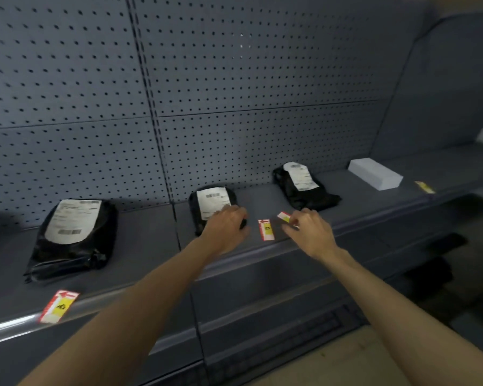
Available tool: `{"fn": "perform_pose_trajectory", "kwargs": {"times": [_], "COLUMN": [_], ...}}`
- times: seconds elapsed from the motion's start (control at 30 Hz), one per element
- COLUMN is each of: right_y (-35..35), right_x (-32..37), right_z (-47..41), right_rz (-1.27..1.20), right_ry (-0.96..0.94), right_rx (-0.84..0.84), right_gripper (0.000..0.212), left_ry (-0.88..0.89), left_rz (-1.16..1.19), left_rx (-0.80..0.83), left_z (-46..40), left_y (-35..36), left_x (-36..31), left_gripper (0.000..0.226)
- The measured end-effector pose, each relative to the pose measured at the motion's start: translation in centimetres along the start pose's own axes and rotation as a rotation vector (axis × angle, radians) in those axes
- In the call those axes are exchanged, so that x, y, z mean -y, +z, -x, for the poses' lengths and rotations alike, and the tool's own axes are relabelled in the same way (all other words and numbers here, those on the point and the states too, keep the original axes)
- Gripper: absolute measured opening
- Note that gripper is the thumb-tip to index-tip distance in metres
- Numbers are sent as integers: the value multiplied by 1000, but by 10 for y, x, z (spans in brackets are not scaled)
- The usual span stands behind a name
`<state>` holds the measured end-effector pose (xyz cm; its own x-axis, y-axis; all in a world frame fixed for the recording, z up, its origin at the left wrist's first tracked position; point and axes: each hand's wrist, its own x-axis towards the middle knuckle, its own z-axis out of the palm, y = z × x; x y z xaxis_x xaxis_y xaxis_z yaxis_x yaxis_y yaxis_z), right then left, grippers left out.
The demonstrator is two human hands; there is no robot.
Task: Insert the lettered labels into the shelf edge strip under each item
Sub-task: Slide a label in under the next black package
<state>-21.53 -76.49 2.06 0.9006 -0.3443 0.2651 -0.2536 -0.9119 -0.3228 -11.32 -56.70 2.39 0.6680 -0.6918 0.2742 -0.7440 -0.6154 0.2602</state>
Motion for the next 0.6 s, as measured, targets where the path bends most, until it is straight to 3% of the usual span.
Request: {"fn": "perform_pose_trajectory", "kwargs": {"times": [0.13,0.27,0.5,0.6], "right_y": [-5,6,43,51], "right_x": [-48,-79,-102,-106], "right_z": [-18,-42,-84,-93], "right_rz": [13,7,15,32], "right_ry": [57,81,39,31], "right_rx": [34,79,186,245], "right_gripper": [26,30,42,45], "left_ry": [35,68,78,75], "left_rz": [3,-45,-155,-199], "left_rx": [127,241,395,442], "left_z": [-53,-99,-152,-166], "left_y": [31,61,100,108], "left_x": [-34,-54,-59,-58], "left_gripper": [20,31,24,33]}}
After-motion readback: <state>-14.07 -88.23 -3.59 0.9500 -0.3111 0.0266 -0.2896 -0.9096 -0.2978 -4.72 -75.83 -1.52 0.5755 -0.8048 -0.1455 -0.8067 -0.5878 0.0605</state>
